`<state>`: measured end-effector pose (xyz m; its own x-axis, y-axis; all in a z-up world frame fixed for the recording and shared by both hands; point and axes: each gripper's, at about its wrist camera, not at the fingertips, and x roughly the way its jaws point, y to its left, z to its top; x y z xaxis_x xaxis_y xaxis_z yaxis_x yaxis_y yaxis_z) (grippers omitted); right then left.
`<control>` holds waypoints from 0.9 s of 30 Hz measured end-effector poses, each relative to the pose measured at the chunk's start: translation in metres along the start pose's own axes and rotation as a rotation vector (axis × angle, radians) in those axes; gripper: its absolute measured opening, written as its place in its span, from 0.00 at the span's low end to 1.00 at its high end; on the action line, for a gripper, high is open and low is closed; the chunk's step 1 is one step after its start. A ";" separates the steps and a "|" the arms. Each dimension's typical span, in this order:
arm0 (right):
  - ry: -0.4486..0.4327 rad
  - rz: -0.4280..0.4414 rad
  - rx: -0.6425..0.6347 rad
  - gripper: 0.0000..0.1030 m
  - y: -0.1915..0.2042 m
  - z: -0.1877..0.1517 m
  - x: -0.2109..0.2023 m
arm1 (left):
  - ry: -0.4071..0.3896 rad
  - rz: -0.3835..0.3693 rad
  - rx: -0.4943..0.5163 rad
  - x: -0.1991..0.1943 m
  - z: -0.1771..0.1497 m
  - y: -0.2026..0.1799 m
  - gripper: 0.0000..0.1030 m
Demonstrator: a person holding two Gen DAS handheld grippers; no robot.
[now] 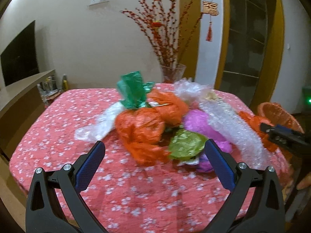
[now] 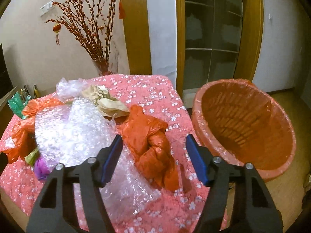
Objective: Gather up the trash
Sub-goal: 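Reach the right gripper to the orange plastic bag and close on it, then close the left gripper on the clear bubble wrap while the right gripper holds the orange bag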
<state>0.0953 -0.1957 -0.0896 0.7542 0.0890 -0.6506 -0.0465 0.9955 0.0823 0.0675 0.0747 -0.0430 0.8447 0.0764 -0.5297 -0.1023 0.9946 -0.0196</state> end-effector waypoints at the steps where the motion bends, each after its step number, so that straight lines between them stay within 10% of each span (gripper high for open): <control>1: 0.011 0.034 0.011 0.53 -0.002 -0.001 0.004 | -0.001 -0.012 0.007 0.001 0.001 -0.004 0.98; 8: 0.045 0.102 0.021 0.29 -0.009 -0.005 0.014 | -0.004 -0.084 0.064 0.004 0.003 -0.036 0.98; 27: -0.045 0.022 0.128 0.28 -0.074 -0.030 -0.049 | 0.111 -0.228 0.230 0.030 -0.006 -0.148 0.72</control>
<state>0.0428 -0.2729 -0.0864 0.7827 0.1059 -0.6133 0.0185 0.9810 0.1930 0.1051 -0.0709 -0.0607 0.7684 -0.1450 -0.6233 0.2140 0.9761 0.0367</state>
